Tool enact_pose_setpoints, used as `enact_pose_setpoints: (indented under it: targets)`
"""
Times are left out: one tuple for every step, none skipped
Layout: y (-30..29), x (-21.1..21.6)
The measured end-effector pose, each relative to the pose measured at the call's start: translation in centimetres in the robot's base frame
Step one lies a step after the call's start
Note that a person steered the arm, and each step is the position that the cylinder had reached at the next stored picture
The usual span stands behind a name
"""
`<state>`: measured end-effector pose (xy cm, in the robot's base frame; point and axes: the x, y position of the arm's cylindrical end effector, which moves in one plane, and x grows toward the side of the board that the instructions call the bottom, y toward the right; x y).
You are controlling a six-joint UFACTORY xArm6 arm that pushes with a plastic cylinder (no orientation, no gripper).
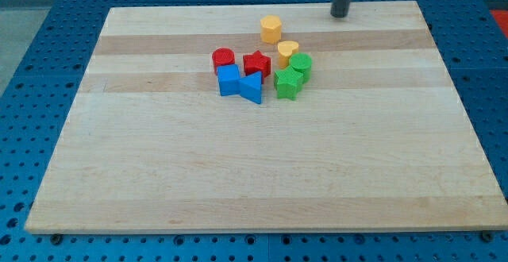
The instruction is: Push the yellow hexagon above the red star
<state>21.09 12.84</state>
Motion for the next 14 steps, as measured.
enact_pose_setpoints:
  targets:
    - [-3.6, -0.6]
    - [-6.4, -0.4]
    - [-8.1, 0.2]
    - [-9.3, 1.4]
    - [-10.2, 2.7]
    - [-11.7, 3.4]
    - [-13.1, 3.7]
    - [-14.1, 4.3]
    - [-14.2, 5.0]
    - [-14.2, 5.0]
    - [-14.2, 4.9]
    - [-14.2, 4.9]
    - [-13.8, 4.9]
    - [-12.8, 4.9]
